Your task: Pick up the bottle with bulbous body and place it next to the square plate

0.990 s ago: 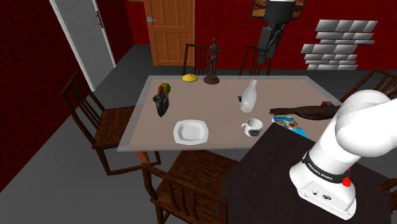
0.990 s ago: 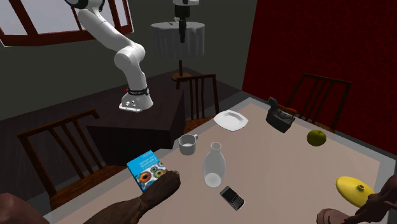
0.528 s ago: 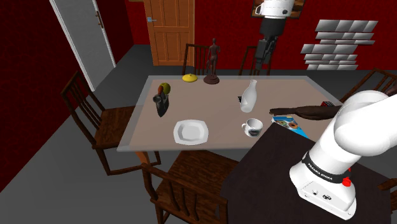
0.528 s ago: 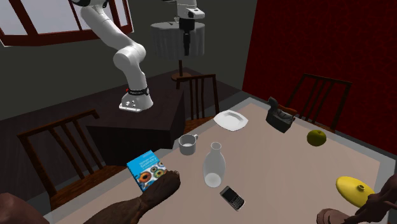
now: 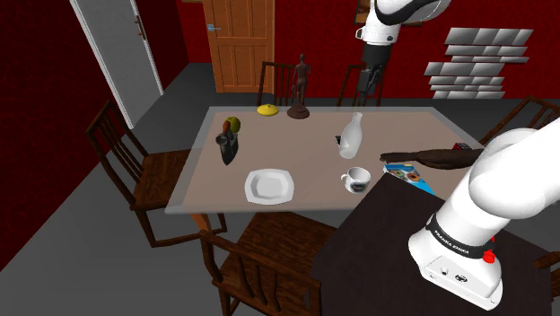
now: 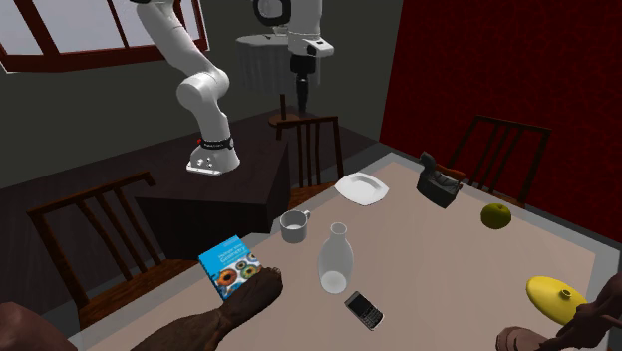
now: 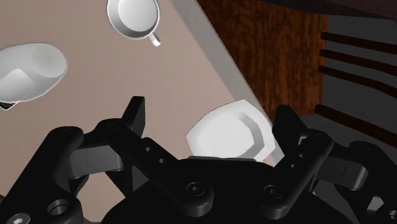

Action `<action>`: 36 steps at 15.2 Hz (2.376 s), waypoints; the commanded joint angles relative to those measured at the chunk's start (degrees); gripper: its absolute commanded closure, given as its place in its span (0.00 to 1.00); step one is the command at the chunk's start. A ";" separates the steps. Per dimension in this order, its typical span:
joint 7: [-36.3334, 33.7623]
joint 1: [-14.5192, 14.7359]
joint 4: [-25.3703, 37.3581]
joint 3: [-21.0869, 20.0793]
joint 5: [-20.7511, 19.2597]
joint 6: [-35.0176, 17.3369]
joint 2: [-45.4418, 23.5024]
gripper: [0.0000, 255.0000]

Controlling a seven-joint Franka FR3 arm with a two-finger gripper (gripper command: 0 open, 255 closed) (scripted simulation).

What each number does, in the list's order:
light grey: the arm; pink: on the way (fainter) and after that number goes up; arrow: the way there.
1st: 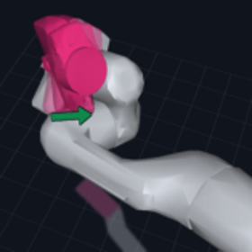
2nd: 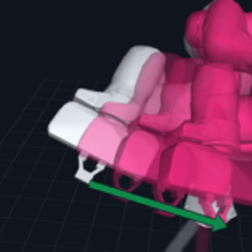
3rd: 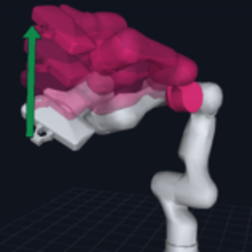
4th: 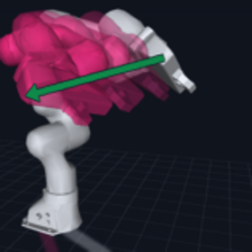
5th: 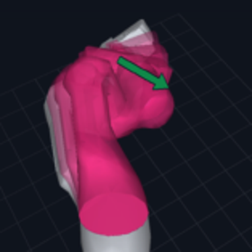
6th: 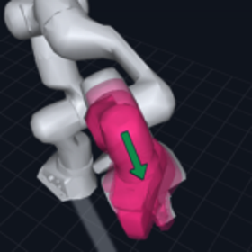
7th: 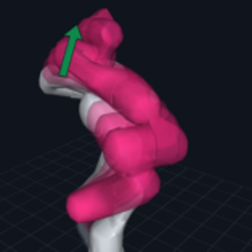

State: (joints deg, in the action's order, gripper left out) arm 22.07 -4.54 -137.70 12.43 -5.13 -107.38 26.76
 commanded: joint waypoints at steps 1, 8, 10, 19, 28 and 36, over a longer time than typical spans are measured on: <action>2.24 -0.43 0.75 1.63 -0.57 -2.45 -3.24 0.00; 10.79 -1.78 6.25 7.21 -0.19 -9.96 -16.60 0.00; 13.42 -2.23 8.46 8.50 0.67 -11.74 -20.77 0.00; 25.38 -6.42 22.05 11.20 7.49 -16.63 -40.65 0.00; 33.79 -14.27 42.38 9.41 13.45 -15.71 -61.03 0.00; 35.27 -16.52 46.26 8.29 14.92 -18.19 -67.45 0.00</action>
State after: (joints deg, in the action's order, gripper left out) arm 57.20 -20.87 -91.53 20.84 9.63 -125.05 -40.12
